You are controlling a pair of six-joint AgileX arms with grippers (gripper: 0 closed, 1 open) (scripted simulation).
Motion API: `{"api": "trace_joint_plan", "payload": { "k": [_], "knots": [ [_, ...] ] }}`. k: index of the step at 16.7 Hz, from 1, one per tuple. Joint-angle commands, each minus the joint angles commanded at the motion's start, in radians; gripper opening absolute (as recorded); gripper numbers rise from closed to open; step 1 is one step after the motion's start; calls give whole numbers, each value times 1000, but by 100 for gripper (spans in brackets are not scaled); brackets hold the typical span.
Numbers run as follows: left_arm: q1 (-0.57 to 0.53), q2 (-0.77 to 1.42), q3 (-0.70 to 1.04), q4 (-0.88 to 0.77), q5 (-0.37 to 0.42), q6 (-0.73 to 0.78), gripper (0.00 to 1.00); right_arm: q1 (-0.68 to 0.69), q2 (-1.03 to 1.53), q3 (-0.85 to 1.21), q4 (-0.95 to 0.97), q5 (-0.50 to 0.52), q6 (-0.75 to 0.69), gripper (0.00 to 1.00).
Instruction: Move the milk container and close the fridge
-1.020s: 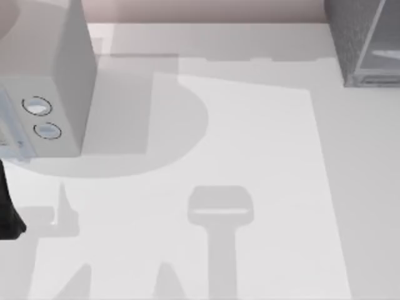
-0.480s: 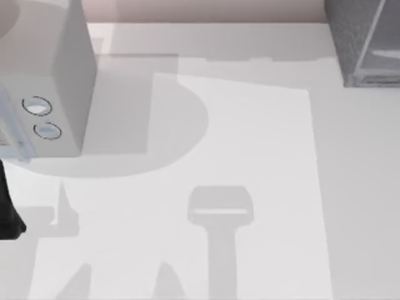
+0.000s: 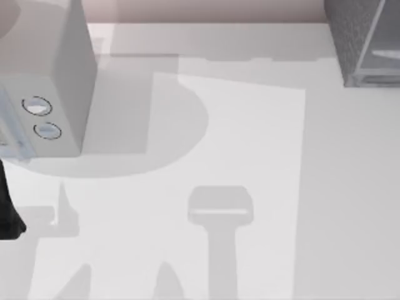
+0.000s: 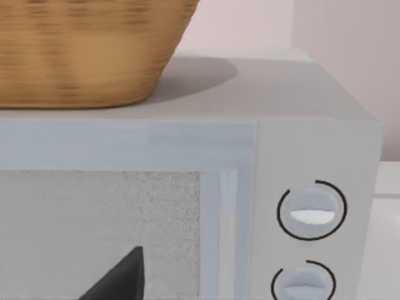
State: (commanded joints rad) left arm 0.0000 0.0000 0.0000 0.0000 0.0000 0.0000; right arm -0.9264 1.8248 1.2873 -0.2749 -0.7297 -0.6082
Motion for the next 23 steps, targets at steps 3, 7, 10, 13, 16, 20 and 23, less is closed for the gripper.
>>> {"api": "trace_joint_plan", "payload": {
  "k": [3, 7, 10, 13, 16, 20, 23],
  "knots": [
    [0, 0, 0, 0, 0, 0, 100, -11, -5, -4, 2, -2, -2, 100],
    [0, 0, 0, 0, 0, 0, 100, 53, -22, -21, 25, 41, 40, 100],
    [0, 0, 0, 0, 0, 0, 100, 183, -55, -58, 74, 140, 127, 100],
    [0, 0, 0, 0, 0, 0, 100, 353, -96, -110, 136, 276, 242, 100],
    [0, 0, 0, 0, 0, 0, 100, 535, -137, -168, 201, 426, 368, 100],
    [0, 0, 0, 0, 0, 0, 100, 754, -180, -240, 275, 606, 516, 100],
    [0, 0, 0, 0, 0, 0, 100, 867, -199, -277, 312, 697, 590, 100]
  ]
}}
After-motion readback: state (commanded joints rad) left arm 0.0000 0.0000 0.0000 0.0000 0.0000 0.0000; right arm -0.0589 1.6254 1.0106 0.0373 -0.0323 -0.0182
